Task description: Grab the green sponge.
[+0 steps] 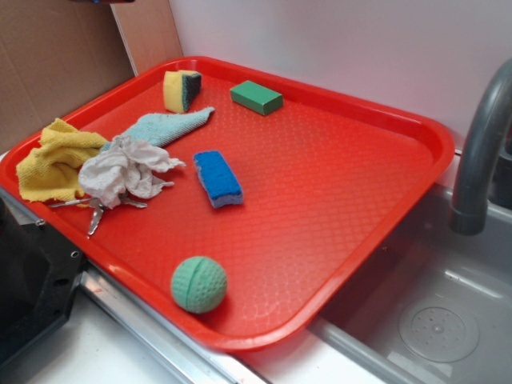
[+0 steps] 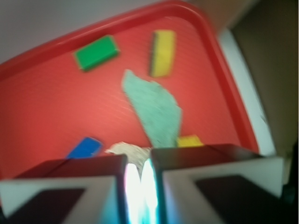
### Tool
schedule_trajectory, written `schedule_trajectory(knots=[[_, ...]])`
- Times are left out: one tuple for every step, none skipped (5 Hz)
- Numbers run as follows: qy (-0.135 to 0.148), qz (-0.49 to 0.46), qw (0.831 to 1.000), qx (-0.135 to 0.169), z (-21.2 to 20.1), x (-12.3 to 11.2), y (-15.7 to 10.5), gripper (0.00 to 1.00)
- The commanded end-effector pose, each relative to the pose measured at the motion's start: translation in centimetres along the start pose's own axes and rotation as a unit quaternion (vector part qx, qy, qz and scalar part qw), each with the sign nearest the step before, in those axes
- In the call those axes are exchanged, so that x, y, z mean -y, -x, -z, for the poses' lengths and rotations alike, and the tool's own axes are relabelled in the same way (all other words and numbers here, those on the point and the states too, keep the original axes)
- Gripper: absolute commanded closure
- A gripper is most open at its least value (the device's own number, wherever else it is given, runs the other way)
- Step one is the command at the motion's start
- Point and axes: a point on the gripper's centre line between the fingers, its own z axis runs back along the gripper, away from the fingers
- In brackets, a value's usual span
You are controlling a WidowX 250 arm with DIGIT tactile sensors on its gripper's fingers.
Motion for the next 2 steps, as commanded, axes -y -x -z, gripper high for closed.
schedule_trajectory(knots=[[-0.057,0.106,0.992,0.048,4.8,-2.0,-6.2,0.0],[-0.069,0.088,0.993,0.023,7.7,-4.1,-7.2,0.0]])
